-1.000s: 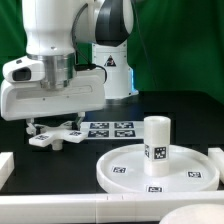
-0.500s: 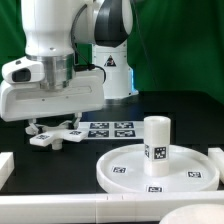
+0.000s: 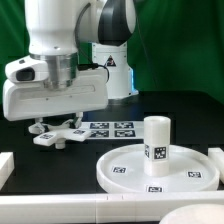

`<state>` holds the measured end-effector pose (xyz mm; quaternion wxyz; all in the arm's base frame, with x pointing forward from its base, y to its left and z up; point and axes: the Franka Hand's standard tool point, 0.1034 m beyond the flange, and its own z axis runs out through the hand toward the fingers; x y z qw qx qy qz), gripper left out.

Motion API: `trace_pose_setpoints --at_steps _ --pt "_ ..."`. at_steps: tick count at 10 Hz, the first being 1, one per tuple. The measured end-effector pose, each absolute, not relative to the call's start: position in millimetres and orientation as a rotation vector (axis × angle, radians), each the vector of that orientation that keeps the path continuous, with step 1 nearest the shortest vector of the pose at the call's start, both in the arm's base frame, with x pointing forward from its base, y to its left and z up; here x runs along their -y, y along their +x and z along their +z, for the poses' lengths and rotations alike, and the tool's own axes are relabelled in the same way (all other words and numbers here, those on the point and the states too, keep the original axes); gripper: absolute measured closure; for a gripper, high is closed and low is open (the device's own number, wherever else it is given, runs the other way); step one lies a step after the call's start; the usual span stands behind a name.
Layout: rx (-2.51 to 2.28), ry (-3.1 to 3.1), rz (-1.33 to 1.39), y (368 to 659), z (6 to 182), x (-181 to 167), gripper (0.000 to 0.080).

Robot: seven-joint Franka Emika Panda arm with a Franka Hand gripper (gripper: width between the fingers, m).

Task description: Assemble round table

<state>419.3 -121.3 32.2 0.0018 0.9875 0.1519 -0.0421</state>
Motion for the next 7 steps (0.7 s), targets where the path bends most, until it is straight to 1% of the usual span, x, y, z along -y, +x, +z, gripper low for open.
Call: trace_pose_setpoints --at_steps 1,2,3,4,5,6,7 --pt "-0.428 3.115 -0.139 425.3 42.4 102.0 0.0356" --pt "-0.389 3.133 -0.136 437.2 62.5 71.6 0.0356" --pt "-0.329 3.150 -0.162 446.0 77.5 52.5 0.0356" --pt "-0.299 3.162 -0.181 463.0 97.5 33.4 0.0354" --pt "-0.279 3.170 -0.208 483.0 116.7 20.6 0.0354" --pt "-0.229 3.170 -0.210 498.7 130.7 13.2 0.0354" --pt "-0.213 3.160 -0.204 507.4 138.8 6.7 0.0354"
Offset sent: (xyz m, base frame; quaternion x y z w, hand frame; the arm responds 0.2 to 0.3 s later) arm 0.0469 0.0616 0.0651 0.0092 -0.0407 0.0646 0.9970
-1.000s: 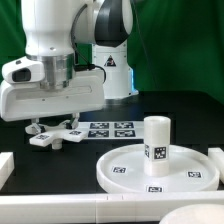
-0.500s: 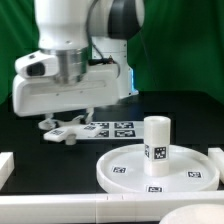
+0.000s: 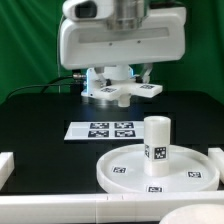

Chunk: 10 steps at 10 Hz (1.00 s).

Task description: Assemble round table

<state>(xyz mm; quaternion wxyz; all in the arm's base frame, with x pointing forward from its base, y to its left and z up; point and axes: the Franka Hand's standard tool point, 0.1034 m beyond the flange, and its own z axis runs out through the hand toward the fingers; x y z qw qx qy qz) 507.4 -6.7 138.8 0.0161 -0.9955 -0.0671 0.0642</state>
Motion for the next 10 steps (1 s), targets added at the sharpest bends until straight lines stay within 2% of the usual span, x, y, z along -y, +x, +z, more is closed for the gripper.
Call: trace_pose_setpoints --at_steps 2,4,5,7,8,10 --pt "0.237 -3.092 0.203 501.8 132.3 9.6 0.0354" --pt "0.241 -3.092 0.201 502.6 132.8 8.2 0.0354" --pt "0.260 -3.088 0.205 511.1 141.2 -1.7 0.0354" --pt "0.370 -3.082 0.166 553.0 150.8 -18.5 0.0354" --pt "0.390 -3.063 0.283 556.6 147.8 -24.6 0.0354" --pt "0.386 -3.069 0.258 562.5 145.9 -23.4 0.0354"
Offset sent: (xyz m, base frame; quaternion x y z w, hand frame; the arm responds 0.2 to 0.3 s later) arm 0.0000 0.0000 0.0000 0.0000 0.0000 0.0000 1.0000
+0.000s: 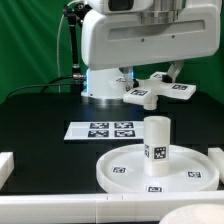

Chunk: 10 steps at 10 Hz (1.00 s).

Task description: Assemble round table

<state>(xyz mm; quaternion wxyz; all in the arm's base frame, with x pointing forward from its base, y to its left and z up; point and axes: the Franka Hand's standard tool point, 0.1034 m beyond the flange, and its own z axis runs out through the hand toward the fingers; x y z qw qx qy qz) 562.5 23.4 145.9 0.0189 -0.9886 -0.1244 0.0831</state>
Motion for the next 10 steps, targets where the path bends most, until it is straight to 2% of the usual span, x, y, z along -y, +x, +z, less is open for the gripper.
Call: trace_pose_setpoints --at_steps 5,10 --pt "0.458 -3.083 0.183 565.4 137.9 -40.6 0.0354" --pt "0.442 -3.088 0.188 553.9 121.0 -35.0 0.0354"
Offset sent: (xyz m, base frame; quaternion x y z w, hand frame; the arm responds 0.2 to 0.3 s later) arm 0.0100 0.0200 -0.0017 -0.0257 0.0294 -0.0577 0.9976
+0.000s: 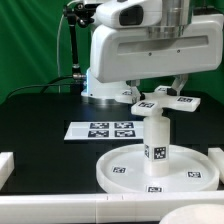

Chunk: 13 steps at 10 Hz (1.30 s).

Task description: Assemble round table

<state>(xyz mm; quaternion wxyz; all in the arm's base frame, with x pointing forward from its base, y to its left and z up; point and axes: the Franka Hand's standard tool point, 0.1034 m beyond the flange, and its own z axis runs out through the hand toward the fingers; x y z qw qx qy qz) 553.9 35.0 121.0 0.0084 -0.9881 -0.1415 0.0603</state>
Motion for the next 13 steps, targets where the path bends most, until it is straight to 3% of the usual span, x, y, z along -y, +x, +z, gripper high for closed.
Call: trace_pose_setpoints --at_steps 6,13 --pt "0.445 -3.089 0.201 548.9 108.7 -36.1 0.0354" --pt "0.446 -3.092 0.183 551.4 108.7 -35.9 0.0354"
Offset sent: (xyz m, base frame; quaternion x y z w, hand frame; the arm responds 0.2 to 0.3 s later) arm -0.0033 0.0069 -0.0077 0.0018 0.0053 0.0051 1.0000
